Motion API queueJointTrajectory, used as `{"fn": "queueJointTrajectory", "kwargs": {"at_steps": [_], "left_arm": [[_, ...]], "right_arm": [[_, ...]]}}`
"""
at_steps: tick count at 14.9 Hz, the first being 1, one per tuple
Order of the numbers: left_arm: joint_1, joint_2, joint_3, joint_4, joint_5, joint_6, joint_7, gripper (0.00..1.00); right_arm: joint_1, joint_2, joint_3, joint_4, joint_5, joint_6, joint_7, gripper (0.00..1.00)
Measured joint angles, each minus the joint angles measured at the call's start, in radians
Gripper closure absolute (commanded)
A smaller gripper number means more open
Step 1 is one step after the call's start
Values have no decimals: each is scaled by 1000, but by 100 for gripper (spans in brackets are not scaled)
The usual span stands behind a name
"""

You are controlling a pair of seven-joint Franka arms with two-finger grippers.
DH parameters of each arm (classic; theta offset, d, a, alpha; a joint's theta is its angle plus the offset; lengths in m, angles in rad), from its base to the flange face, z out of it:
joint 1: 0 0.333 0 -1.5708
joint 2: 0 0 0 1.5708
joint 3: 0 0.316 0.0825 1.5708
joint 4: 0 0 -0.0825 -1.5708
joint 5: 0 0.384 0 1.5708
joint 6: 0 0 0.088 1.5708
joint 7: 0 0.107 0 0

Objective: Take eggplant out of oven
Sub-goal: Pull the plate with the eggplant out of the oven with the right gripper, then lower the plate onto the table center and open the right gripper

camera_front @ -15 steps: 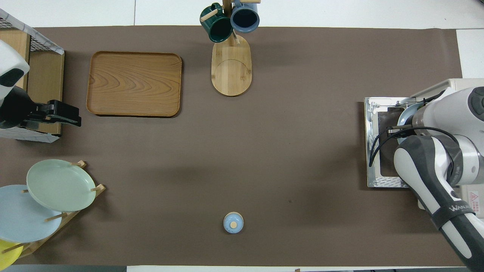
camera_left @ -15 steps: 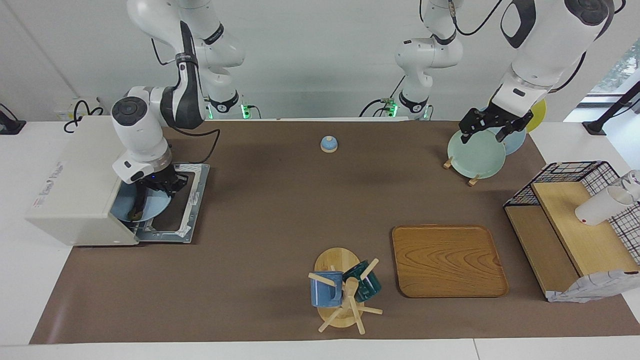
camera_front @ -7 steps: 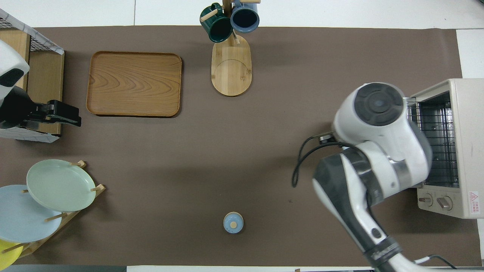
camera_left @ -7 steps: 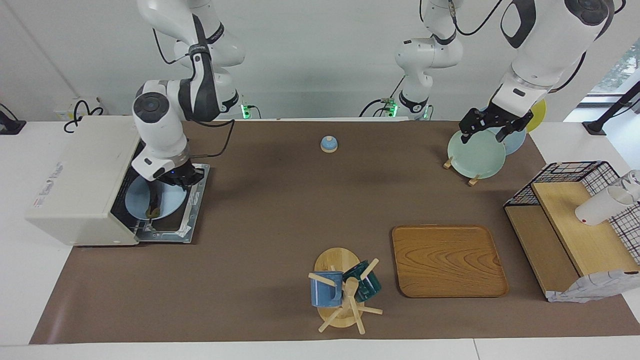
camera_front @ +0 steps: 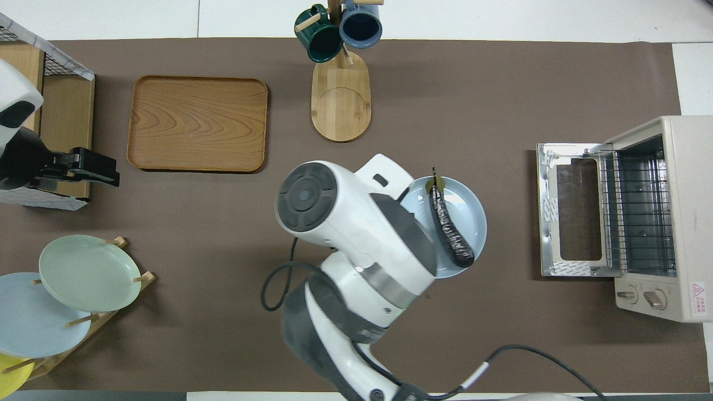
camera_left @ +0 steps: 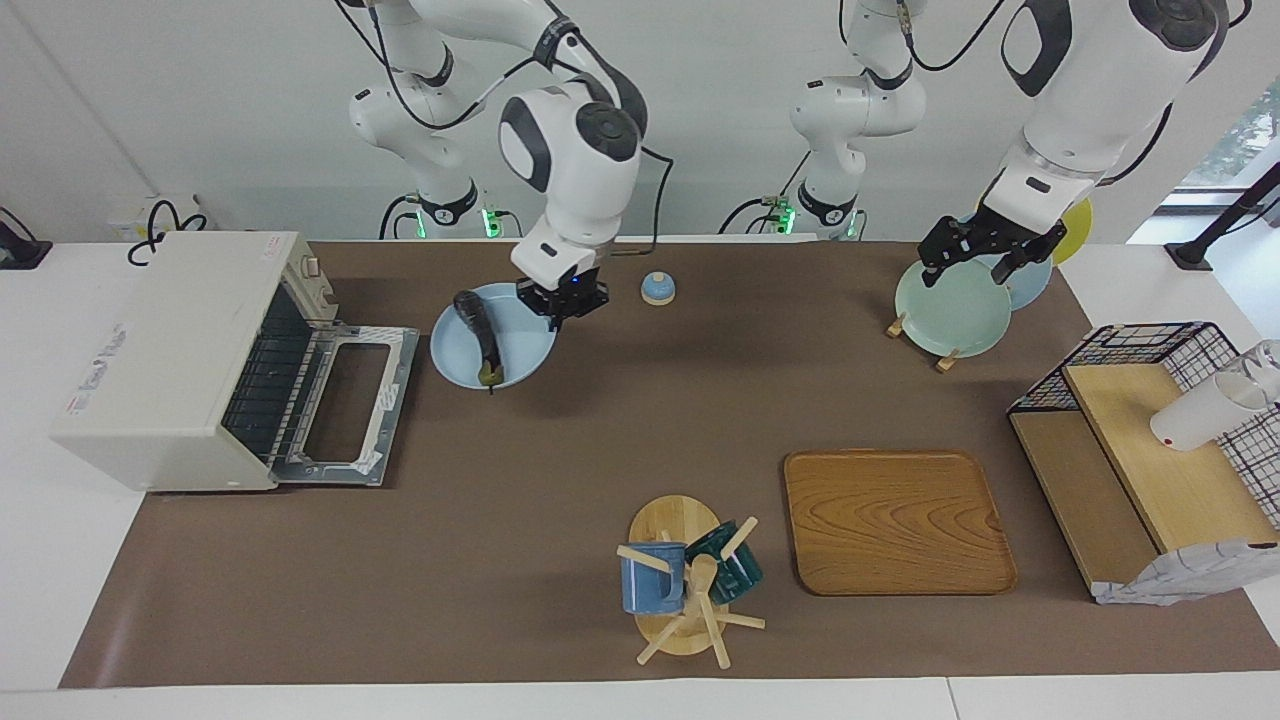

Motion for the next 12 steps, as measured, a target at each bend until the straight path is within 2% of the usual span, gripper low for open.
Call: {"fn": "queueJointTrajectory", "kwargs": {"at_steps": [2, 4, 12], "left_arm": [[0, 0, 0, 0, 0, 0, 0, 0], [0, 0, 0, 0, 0, 0, 0, 0], [0, 0, 0, 0, 0, 0, 0, 0]], "right_arm": [[49, 99, 6, 83, 49, 59, 101, 100], [72, 143, 13, 94, 76, 147, 136, 100], [88, 118, 24, -107, 85, 428, 142, 100]]}}
